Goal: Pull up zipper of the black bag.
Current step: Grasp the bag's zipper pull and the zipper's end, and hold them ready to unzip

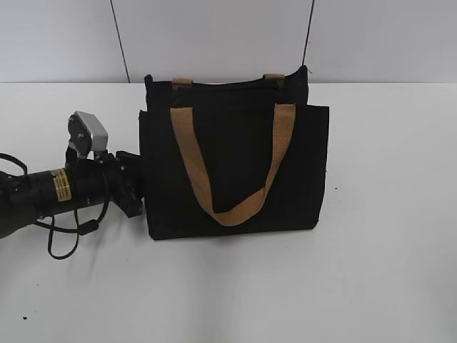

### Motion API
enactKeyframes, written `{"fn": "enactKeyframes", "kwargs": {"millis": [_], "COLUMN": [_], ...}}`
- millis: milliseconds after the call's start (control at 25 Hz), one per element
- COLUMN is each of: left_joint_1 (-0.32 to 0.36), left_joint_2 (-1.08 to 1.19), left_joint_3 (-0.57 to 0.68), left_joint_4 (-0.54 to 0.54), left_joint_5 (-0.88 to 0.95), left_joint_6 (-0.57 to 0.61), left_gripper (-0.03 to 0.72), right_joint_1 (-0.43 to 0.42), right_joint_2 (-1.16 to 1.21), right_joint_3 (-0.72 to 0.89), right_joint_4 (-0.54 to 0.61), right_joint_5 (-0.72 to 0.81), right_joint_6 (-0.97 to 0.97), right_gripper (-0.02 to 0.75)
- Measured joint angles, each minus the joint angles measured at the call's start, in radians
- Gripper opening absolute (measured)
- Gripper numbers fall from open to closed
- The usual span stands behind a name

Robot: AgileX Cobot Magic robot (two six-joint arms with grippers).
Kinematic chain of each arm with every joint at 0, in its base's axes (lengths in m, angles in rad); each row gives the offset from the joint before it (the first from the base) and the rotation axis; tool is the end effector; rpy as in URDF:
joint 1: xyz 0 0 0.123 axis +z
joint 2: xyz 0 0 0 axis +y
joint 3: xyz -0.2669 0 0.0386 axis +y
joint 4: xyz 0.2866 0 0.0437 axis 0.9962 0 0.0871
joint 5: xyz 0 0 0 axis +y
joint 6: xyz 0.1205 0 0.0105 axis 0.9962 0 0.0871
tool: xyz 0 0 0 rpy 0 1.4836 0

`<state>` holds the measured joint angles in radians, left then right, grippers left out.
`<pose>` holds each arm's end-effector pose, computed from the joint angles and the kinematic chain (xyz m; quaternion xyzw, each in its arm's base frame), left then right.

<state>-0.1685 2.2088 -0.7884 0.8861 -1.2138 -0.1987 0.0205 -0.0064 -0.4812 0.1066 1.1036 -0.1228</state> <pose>0.3360 -0.1462 0.0133 0.3684 0.6815 -0.3071 0.5528 0.0694 0.0129 0.2722 -0.0649 0.8637 0.0277 0.4991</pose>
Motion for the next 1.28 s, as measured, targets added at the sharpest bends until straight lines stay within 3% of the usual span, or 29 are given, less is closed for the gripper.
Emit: {"fn": "enactKeyframes", "kwargs": {"millis": [160, 280, 600, 920, 1280], "left_joint_1": [0.000, 0.000, 0.002, 0.041, 0.042], "left_joint_2": [0.003, 0.003, -0.056, -0.190, -0.470], "left_joint_3": [0.000, 0.000, 0.051, 0.101, 0.102], "left_joint_4": [-0.011, -0.012, -0.088, -0.141, -0.140], "left_joint_5": [0.000, 0.000, 0.005, 0.018, 0.278], "left_joint_6": [0.011, 0.032, 0.141, 0.163, 0.164], "left_gripper": [0.083, 0.038, 0.038, 0.036, 0.035], "right_joint_1": [0.000, 0.000, 0.000, 0.000, 0.000], "right_joint_2": [0.000, 0.000, 0.000, 0.000, 0.000], "right_joint_3": [0.000, 0.000, 0.000, 0.000, 0.000], "right_joint_4": [0.000, 0.000, 0.000, 0.000, 0.000], "right_joint_5": [0.000, 0.000, 0.000, 0.000, 0.000], "right_joint_6": [0.000, 0.000, 0.000, 0.000, 0.000], "right_gripper": [0.545, 0.545, 0.545, 0.545, 0.545]}}
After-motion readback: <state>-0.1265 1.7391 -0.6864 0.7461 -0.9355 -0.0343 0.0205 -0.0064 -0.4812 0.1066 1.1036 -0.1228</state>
